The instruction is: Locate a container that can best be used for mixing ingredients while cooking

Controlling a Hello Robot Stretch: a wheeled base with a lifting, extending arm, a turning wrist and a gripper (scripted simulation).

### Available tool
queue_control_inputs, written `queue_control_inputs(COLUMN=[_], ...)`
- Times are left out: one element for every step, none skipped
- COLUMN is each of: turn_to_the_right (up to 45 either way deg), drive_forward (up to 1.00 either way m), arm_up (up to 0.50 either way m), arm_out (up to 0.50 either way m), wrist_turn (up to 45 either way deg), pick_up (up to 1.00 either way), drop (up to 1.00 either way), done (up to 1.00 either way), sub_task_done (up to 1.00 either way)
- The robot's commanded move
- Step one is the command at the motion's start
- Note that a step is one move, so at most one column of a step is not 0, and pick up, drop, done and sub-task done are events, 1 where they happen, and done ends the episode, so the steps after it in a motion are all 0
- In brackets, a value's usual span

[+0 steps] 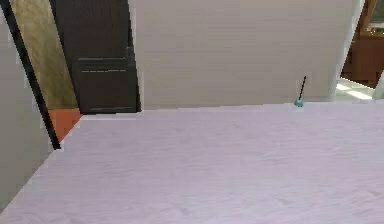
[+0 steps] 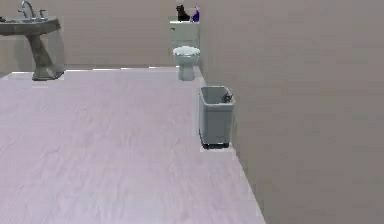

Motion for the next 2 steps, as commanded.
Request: queue_control_inputs(turn_to_the_right=[0.0,-33.0], drive_forward=[0.8,0.0], arm_up=[0.0,0.0], arm_out=[0.0,0.0], wrist_turn=[0.0,0.0], pick_up=[0.0,0.0], drop=[0.0,0.0], done=[0.0,0.0], sub_task_done=[0.0,0.0])
